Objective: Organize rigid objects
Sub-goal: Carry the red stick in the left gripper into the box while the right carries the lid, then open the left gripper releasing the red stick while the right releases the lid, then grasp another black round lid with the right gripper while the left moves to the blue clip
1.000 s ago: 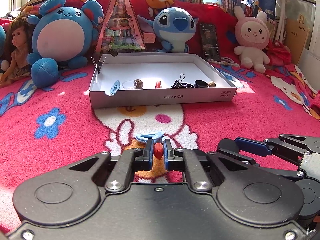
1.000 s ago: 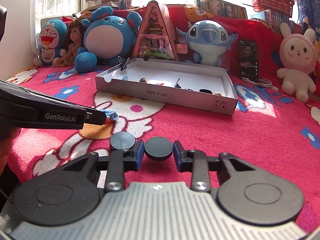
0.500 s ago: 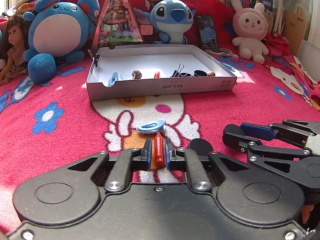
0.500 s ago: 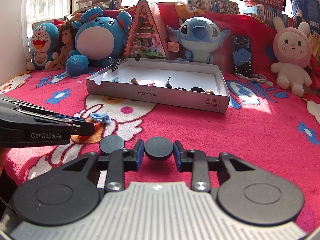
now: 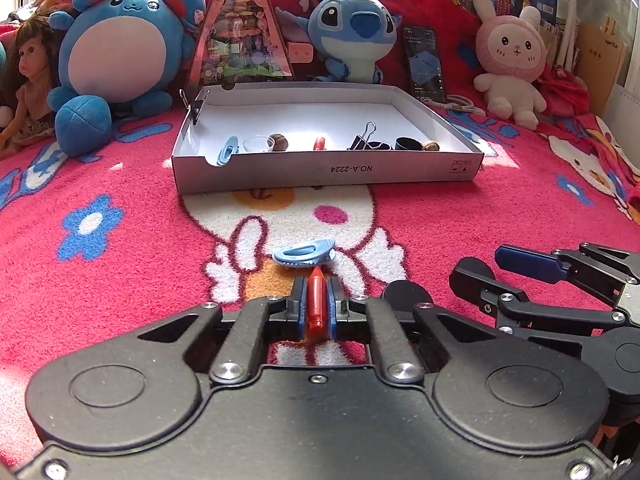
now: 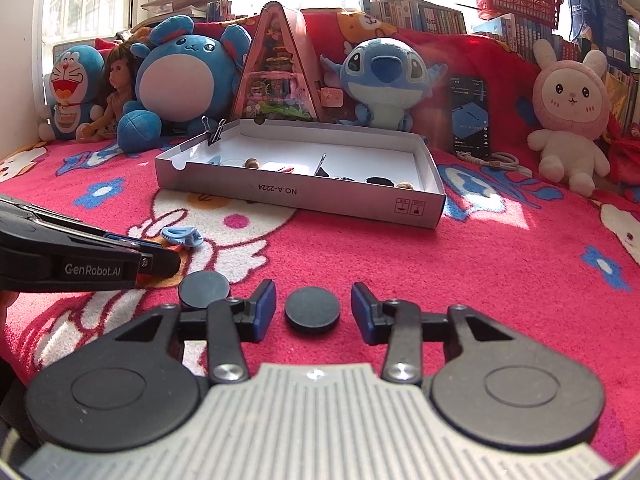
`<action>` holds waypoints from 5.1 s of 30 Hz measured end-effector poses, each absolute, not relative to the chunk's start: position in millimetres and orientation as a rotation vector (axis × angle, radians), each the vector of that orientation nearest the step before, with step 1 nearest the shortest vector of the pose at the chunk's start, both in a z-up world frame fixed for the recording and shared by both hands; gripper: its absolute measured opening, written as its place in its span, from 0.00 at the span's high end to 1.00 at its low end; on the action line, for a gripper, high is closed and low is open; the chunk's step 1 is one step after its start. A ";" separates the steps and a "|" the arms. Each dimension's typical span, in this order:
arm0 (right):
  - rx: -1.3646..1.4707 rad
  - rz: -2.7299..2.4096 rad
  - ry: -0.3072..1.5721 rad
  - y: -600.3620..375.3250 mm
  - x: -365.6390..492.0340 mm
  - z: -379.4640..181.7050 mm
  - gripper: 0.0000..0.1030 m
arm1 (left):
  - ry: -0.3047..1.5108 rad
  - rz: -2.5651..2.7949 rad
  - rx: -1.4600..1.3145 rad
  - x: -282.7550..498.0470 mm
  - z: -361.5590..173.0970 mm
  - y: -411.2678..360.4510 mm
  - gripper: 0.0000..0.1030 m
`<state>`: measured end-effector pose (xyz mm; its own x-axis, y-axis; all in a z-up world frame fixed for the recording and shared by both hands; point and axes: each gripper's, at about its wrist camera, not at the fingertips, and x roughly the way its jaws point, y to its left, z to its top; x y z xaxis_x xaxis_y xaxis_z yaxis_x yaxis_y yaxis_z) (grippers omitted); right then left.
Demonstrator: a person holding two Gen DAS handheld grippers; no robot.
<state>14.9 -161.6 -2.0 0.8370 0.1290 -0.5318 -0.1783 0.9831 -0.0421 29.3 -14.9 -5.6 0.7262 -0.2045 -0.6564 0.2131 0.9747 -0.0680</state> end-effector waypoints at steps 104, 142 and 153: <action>0.050 -0.043 0.870 -208.2 270.2 17.0 0.60 | 0.848 -0.036 -0.004 277.5 15.0 -3.6 0.86; -0.129 0.288 0.620 -176.6 96.6 50.4 0.25 | 0.710 -0.239 0.021 102.2 54.3 -6.1 0.33; -0.122 0.438 0.687 -170.1 51.1 23.4 0.22 | 0.800 -0.298 -0.037 69.1 32.1 -5.0 0.33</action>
<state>51.1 -170.1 23.4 0.6867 0.3504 -0.6370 -0.4297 0.9024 0.0331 69.1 -5.0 32.1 0.6571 -0.2773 -0.7009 0.2492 0.9575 -0.1452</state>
